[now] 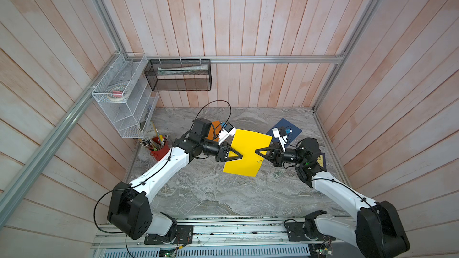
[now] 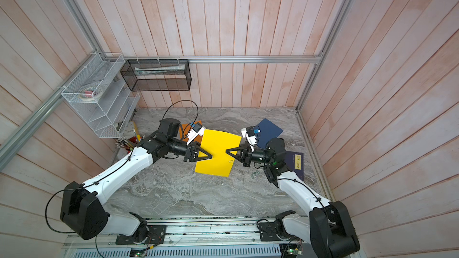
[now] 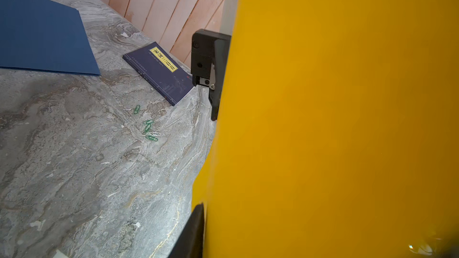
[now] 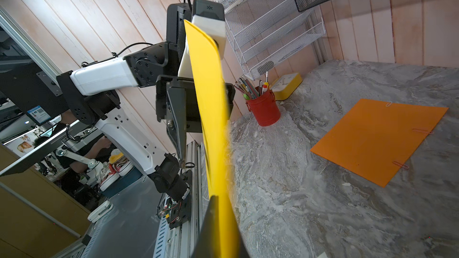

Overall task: Unclip the paperclips from the documents
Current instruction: Adjust the document.

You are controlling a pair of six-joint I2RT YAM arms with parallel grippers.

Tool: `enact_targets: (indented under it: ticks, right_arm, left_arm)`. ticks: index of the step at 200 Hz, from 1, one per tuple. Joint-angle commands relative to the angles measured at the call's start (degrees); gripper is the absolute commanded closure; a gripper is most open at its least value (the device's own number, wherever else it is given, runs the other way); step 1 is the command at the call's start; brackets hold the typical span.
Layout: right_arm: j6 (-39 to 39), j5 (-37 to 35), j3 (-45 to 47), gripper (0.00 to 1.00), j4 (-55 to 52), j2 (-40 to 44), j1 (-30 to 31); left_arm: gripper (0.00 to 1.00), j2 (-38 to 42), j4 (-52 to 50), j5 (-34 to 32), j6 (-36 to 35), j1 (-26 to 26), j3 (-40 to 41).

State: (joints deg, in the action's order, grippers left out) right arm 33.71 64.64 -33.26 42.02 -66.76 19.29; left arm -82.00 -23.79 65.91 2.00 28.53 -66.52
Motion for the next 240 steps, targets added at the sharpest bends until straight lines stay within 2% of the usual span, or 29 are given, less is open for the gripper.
enact_targets:
  ticks: [1, 22, 71, 108, 123, 143, 152, 161, 240]
  right_arm:
    - [1.08, 1.08, -1.53, 1.0, 1.04, 1.02, -0.27]
    - [1.35, 1.11, -1.62, 1.0, 1.2, 1.01, -0.27]
    - [1.0, 1.1, -1.64, 1.0, 0.48, 1.46, -0.34]
    - [1.26, 1.11, -2.17, 1.0, 0.6, 0.89, -0.31]
    - [1.35, 1.1, -1.93, 1.0, 0.55, 0.76, -0.37]
    - [1.4, 2.93, -1.14, 0.77, 0.23, 0.37, -0.37]
    - [1.11, 3.91, -0.75, 0.69, -0.07, 0.19, -0.44]
    - [0.75, 4.95, -0.26, 0.64, -0.43, -0.07, -0.48]
    - [-2.37, 7.87, 2.12, 0.64, -5.8, 0.62, -0.74]
  left_arm:
    - [0.69, 0.44, 2.3, 1.41, 0.81, 0.53, 0.86]
    - [0.73, 0.31, 2.53, 1.27, 0.82, 0.73, 0.85]
    - [0.91, 0.52, 2.63, 0.43, 0.92, 0.74, 0.92]
    - [1.0, 0.41, 2.67, 0.31, 1.03, 0.74, 0.76]
    - [1.0, 0.36, 2.85, 0.1, 1.14, 0.73, 0.61]
    - [1.0, 0.32, 4.08, 1.34, 1.98, 0.34, 0.93]
    - [1.0, 0.38, 5.2, 2.44, 2.04, 0.0, 1.38]
    - [1.0, 0.44, 6.1, 3.21, 3.59, -0.4, 1.72]
    - [1.0, 0.64, 4.14, 4.64, 2.75, -2.75, 0.97]
